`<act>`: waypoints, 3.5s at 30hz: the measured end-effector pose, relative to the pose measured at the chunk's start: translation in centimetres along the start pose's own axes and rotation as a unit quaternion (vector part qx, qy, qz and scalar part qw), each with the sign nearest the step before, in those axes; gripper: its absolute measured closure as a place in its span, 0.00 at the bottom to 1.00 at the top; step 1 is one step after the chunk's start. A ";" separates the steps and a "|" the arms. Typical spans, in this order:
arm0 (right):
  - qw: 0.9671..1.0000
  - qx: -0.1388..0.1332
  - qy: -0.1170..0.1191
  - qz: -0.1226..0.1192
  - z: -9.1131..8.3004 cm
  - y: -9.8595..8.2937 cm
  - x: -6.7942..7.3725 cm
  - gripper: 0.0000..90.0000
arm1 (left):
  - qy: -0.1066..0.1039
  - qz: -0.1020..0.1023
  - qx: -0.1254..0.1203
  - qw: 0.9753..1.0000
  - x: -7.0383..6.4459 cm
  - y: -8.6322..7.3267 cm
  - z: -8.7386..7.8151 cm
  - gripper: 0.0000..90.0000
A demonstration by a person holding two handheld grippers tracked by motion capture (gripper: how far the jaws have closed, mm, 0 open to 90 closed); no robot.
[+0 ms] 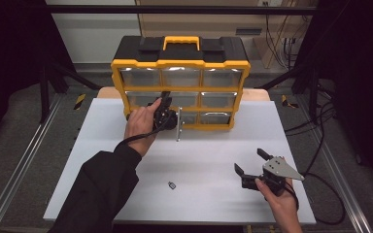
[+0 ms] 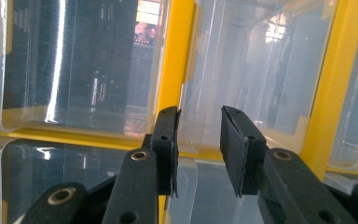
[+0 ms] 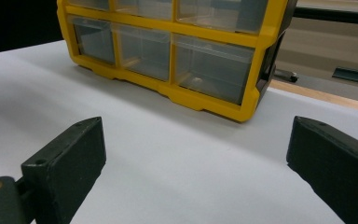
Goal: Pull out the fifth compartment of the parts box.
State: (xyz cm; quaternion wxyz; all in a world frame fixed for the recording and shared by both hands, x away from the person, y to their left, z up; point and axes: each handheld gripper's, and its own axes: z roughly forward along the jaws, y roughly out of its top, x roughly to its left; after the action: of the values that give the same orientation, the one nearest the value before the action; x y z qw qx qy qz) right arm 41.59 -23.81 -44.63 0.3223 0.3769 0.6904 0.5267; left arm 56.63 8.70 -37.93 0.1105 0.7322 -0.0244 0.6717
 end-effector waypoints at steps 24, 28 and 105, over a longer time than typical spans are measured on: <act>1.000 -0.007 0.000 -0.009 -0.1 0.1 0.0 0.05 | 0.047 0.029 0.015 0.998 -0.9 0.5 0.0 0.88; 1.000 -0.008 0.000 -0.010 -0.1 0.2 0.0 0.05 | 0.046 0.023 0.012 0.999 -0.9 0.5 -0.2 0.88; 1.000 -0.007 -0.003 -0.009 -0.2 0.3 -0.1 0.04 | 0.047 -0.021 -0.007 0.999 -1.7 1.0 -7.1 0.85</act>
State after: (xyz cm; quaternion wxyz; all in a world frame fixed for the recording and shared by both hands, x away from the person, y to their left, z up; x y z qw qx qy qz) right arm 41.56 -23.94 -44.34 0.3317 0.3702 0.6892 0.5272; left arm 49.38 8.90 -38.94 0.1312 0.6996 -0.0083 0.7023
